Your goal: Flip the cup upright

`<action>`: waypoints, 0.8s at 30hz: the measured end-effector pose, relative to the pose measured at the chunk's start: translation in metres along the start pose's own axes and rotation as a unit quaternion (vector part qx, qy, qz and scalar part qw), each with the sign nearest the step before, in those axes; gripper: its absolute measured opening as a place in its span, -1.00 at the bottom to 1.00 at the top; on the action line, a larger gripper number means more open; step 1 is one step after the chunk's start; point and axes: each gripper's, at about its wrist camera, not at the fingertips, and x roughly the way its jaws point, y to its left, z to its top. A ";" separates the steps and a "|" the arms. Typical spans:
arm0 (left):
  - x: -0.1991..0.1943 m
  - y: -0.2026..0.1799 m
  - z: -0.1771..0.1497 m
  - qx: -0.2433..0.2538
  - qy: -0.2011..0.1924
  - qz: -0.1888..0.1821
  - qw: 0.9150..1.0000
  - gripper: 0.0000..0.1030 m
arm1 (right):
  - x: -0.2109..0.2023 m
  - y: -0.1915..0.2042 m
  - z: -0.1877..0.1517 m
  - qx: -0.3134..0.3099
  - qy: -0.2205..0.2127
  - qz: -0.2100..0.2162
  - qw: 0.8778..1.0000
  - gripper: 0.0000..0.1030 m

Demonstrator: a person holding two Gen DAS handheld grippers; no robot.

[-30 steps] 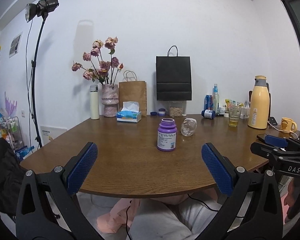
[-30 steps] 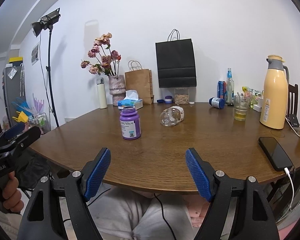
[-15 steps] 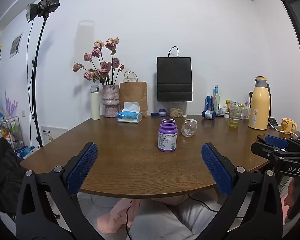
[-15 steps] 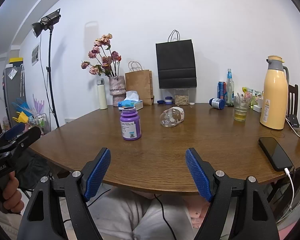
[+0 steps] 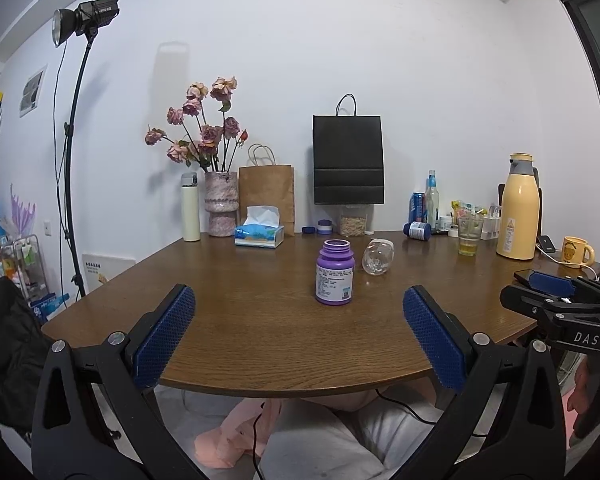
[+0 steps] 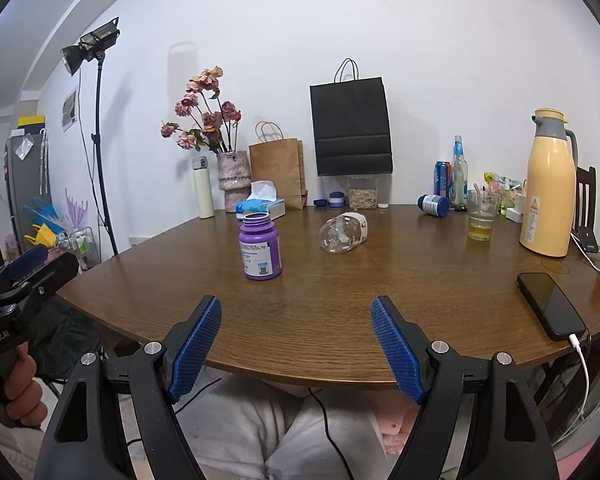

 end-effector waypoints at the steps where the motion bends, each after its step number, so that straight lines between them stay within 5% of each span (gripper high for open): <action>1: 0.000 0.000 0.000 0.000 -0.001 0.000 1.000 1.00 | 0.000 0.000 0.000 0.000 0.000 0.000 1.000 0.59; 24: 0.000 -0.001 0.003 0.001 -0.003 0.003 1.000 1.00 | 0.001 0.002 0.000 0.001 0.001 -0.001 1.000 0.59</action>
